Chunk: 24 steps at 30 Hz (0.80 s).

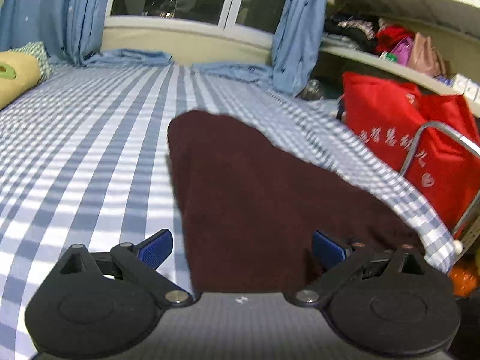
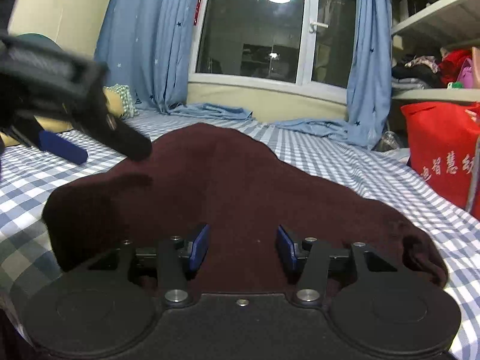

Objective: Fold small clothes

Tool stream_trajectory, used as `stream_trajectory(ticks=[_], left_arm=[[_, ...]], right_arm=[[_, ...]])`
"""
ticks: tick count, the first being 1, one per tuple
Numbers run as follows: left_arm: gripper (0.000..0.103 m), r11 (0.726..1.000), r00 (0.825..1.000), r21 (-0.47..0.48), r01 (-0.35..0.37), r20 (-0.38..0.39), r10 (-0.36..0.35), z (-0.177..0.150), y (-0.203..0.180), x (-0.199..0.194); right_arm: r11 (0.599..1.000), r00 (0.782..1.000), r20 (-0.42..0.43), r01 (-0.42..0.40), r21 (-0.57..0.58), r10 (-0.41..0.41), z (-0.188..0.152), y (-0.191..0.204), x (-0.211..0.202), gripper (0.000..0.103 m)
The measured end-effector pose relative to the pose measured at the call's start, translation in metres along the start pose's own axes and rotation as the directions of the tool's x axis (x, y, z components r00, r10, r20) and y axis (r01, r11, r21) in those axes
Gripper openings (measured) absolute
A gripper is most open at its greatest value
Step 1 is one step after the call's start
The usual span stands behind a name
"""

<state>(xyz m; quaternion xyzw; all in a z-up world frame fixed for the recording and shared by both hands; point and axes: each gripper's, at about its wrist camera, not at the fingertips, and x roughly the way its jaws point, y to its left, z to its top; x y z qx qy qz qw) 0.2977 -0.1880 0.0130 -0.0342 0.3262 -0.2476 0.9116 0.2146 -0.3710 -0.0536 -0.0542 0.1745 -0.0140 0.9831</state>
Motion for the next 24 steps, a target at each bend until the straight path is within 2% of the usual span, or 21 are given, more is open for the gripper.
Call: stream_trajectory(ticks=[1,2,3,5,7,10,14,17,19,20,21,22,23,24], left_arm=[[0.102,1.000,1.000,-0.008,0.004,0.007,-0.004,-0.003,0.002,0.001],[0.102,1.000,1.000,-0.024,0.014,0.013,-0.014,-0.006,0.006,0.000],[0.103,0.999,1.000,-0.038,0.020,0.012,-0.020,-0.006,0.010,0.000],[0.103,0.998,0.999,-0.061,0.035,0.016,-0.034,-0.008,0.017,-0.002],[0.103,0.997,0.999,-0.058,0.043,0.017,-0.042,-0.010,0.022,-0.002],[0.103,0.998,0.999,-0.041,0.039,0.016,-0.039,-0.013,0.025,-0.004],[0.103,0.999,0.999,-0.013,0.030,0.011,-0.030,-0.016,0.025,-0.006],[0.102,0.999,1.000,-0.009,0.032,0.002,-0.031,-0.017,0.026,-0.006],[0.102,0.999,0.999,-0.009,0.032,-0.002,-0.032,-0.017,0.026,-0.007],[0.102,0.999,0.999,-0.009,0.033,-0.003,-0.033,-0.017,0.027,-0.007],[0.102,0.999,0.999,-0.010,0.034,-0.005,-0.034,-0.017,0.028,-0.007],[0.102,0.999,0.999,-0.015,0.035,-0.006,-0.035,-0.017,0.029,-0.008],[0.102,0.999,0.999,-0.018,0.035,-0.008,-0.035,-0.017,0.031,-0.009],[0.102,0.999,0.999,-0.017,0.034,-0.009,-0.035,-0.017,0.033,-0.010]], right_arm=[[1.000,1.000,0.013,-0.004,-0.003,0.004,-0.001,-0.001,-0.005,0.056],[1.000,1.000,0.024,-0.011,-0.011,0.011,-0.002,-0.003,-0.012,0.066],[1.000,0.999,0.043,-0.007,-0.018,0.008,-0.004,-0.004,-0.019,0.082],[0.999,0.994,0.102,0.028,-0.030,-0.024,-0.010,-0.008,-0.040,0.099],[0.996,0.988,0.145,0.071,-0.056,-0.062,-0.014,-0.014,-0.058,0.099],[0.981,0.969,0.189,0.179,-0.075,-0.162,-0.019,-0.025,-0.077,0.099],[0.967,0.954,0.159,0.247,0.060,-0.253,-0.017,-0.062,-0.077,0.099],[0.941,0.968,0.081,0.207,0.267,-0.236,-0.016,-0.095,-0.064,0.090],[0.888,0.983,0.045,0.140,0.437,-0.177,-0.018,-0.119,-0.052,0.081],[0.857,0.988,0.029,0.114,0.502,-0.149,-0.020,-0.127,-0.045,0.070],[0.832,0.992,0.022,0.094,0.548,-0.126,-0.021,-0.132,-0.040,0.053],[0.812,0.994,0.025,0.072,0.578,-0.106,-0.022,-0.135,-0.036,0.044],[0.805,0.993,0.024,0.079,0.588,-0.115,-0.022,-0.133,-0.034,0.041],[0.821,0.991,0.034,0.090,0.564,-0.132,-0.018,-0.128,-0.035,0.037]])
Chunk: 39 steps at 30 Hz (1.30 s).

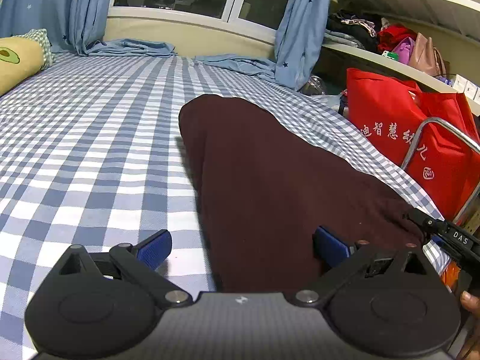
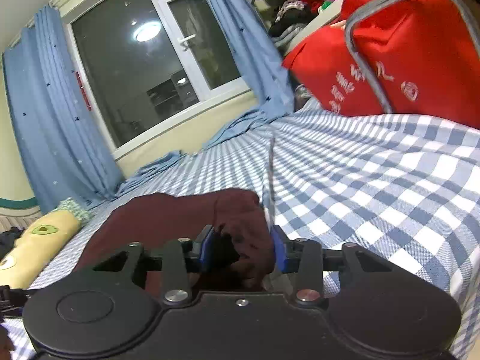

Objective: Fold small clothes

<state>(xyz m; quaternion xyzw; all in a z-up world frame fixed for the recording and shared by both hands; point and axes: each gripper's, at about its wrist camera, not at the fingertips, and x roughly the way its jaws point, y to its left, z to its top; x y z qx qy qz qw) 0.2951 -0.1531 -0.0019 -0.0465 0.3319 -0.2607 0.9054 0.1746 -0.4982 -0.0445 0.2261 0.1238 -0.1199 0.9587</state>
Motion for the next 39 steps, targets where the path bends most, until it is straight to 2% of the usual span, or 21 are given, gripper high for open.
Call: stream_trajectory(ticks=[3,6,8,11,13,16,18,21,23,26,29,35,37,39], left_arm=[[0.103,1.000,1.000,0.009,-0.019,0.005,0.019,0.004,0.006,-0.006],[0.103,1.000,1.000,-0.009,-0.020,-0.011,0.019,0.009,0.012,-0.008],[0.103,1.000,1.000,0.001,-0.026,-0.013,0.026,0.008,0.007,-0.006],[0.103,0.998,0.999,0.031,-0.047,0.000,0.047,0.005,-0.001,-0.006],[0.103,0.999,0.999,0.011,-0.040,-0.002,0.040,0.005,0.002,-0.006],[0.102,1.000,1.000,-0.019,-0.021,0.007,0.021,0.007,0.006,-0.007],[0.103,1.000,1.000,-0.023,-0.020,0.017,0.020,0.008,0.005,-0.008],[0.102,0.999,1.000,-0.033,-0.018,0.015,0.019,0.011,0.003,-0.007],[0.102,0.999,1.000,-0.032,-0.021,0.008,0.021,0.014,0.001,-0.007],[0.102,0.999,0.999,-0.013,-0.033,0.008,0.033,0.023,-0.005,-0.008],[0.102,0.999,0.999,0.027,-0.033,0.023,0.033,0.030,-0.013,-0.008],[0.103,0.991,0.998,0.121,-0.055,-0.016,0.057,0.024,-0.027,0.007],[0.103,0.989,0.998,0.134,-0.059,-0.014,0.061,0.019,-0.028,0.009],[0.103,0.992,0.998,0.117,-0.049,-0.020,0.052,0.015,-0.024,0.011]], right_arm=[[0.996,0.999,0.031,-0.019,-0.088,0.022,-0.003,0.022,-0.007,0.027],[0.984,0.999,0.042,-0.021,-0.177,0.029,-0.009,0.037,-0.011,0.026],[0.986,0.999,0.048,-0.004,-0.164,0.012,-0.007,0.032,-0.008,0.026],[0.996,1.000,0.010,0.001,-0.091,0.000,-0.007,0.015,-0.002,0.026],[0.996,1.000,-0.013,-0.028,-0.091,0.027,-0.007,0.009,-0.005,0.030],[0.991,0.994,-0.033,-0.103,-0.080,0.101,0.003,-0.003,-0.006,0.041],[0.985,0.988,-0.057,-0.147,-0.089,0.142,0.015,-0.010,-0.001,0.070],[0.963,0.962,-0.121,-0.257,-0.077,0.247,0.035,-0.019,0.017,0.085],[0.949,0.942,-0.176,-0.304,-0.081,0.286,0.047,-0.021,0.032,0.088],[0.936,0.928,-0.240,-0.324,-0.137,0.286,0.062,-0.018,0.058,0.094],[0.931,0.918,-0.282,-0.330,-0.153,0.279,0.072,-0.016,0.081,0.093],[0.921,0.888,-0.358,-0.360,-0.148,0.290,0.072,-0.009,0.116,0.092],[0.911,0.867,-0.373,-0.396,-0.118,0.329,0.072,-0.008,0.124,0.092],[0.905,0.857,-0.374,-0.415,-0.094,0.354,0.073,-0.007,0.130,0.093]])
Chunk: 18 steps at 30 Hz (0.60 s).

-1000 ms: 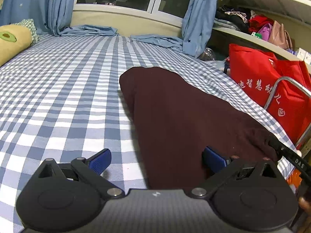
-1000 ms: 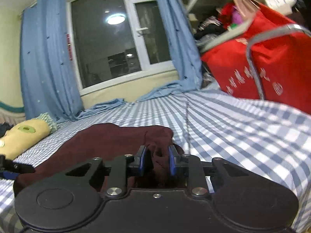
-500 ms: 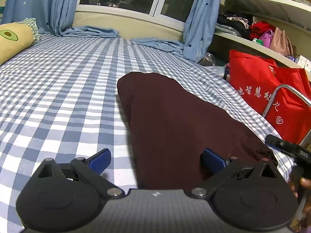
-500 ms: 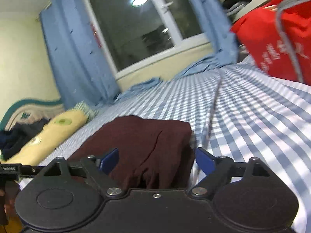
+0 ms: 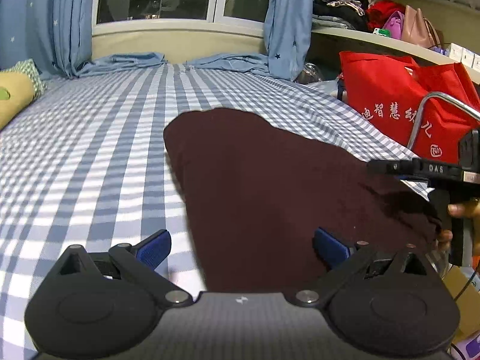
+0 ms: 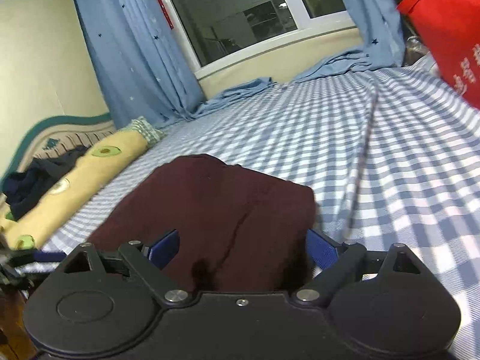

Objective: Fold small clothes

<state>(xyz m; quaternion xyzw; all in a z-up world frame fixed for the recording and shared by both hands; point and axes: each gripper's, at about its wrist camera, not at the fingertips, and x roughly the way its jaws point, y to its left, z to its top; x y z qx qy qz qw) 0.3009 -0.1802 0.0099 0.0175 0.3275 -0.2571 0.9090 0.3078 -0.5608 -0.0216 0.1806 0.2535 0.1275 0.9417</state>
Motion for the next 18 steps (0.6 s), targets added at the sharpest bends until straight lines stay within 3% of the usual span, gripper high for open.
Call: stream_trajectory(ticks=[5,10,14,18], left_arm=[[0.103,0.996,0.999,-0.076,0.048,-0.015,-0.049,-0.004,0.014,0.005],[0.103,0.997,0.999,-0.066,0.042,-0.013,-0.043,-0.006,0.013,0.008],[0.103,0.995,0.998,-0.087,0.054,-0.017,-0.056,-0.012,0.017,0.009],[0.102,0.989,0.996,-0.127,0.082,-0.019,-0.085,-0.019,0.027,0.011]], right_arm=[[0.999,1.000,-0.013,-0.004,-0.037,0.004,0.004,0.000,0.009,0.097],[0.999,0.991,-0.133,0.021,-0.034,-0.026,-0.007,-0.007,0.029,0.098],[1.000,0.994,-0.112,-0.002,-0.005,0.002,-0.014,-0.013,0.024,0.098],[0.999,0.994,-0.109,0.023,-0.041,-0.028,-0.019,-0.006,0.023,0.098]])
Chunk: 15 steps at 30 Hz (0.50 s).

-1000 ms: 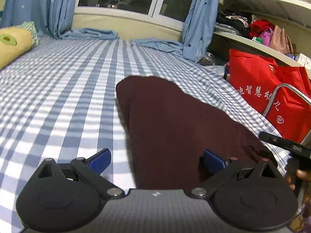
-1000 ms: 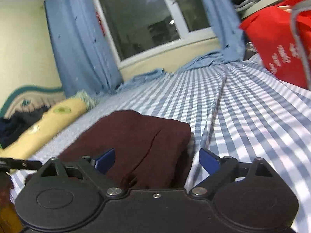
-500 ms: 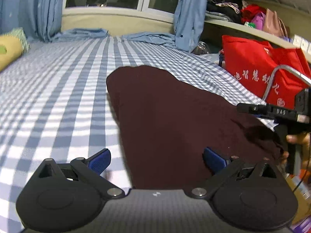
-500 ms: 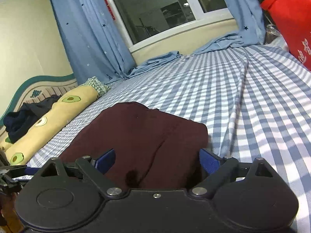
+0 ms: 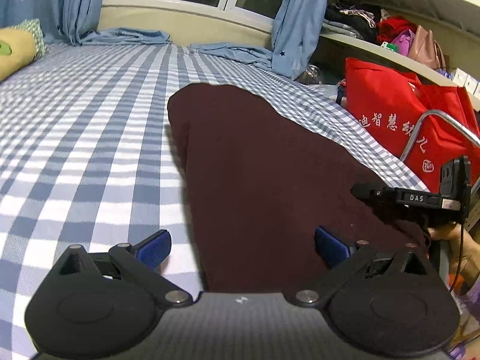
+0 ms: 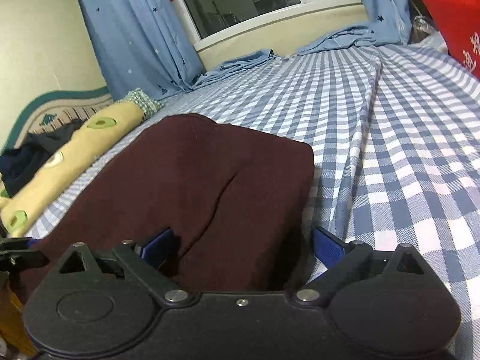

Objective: Fold small clothes

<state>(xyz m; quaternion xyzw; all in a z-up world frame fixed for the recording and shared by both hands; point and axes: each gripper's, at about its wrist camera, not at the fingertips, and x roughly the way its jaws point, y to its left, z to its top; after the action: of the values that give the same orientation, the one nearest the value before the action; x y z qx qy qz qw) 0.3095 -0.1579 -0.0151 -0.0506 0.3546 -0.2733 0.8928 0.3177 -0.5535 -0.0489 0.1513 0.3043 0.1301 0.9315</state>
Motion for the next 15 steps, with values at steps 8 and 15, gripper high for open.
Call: stream_trajectory(ticks=[8,15], left_arm=[[0.102,0.995,0.999,-0.091,0.042,-0.007,-0.043,-0.008,0.018,0.002],[0.103,0.995,0.998,-0.085,0.057,-0.013,-0.058,0.000,0.018,0.002]], right_arm=[[0.999,0.999,0.031,0.043,0.001,-0.043,-0.010,0.013,0.000,0.098],[0.989,0.994,0.070,-0.093,0.112,0.085,-0.013,-0.009,-0.010,0.099]])
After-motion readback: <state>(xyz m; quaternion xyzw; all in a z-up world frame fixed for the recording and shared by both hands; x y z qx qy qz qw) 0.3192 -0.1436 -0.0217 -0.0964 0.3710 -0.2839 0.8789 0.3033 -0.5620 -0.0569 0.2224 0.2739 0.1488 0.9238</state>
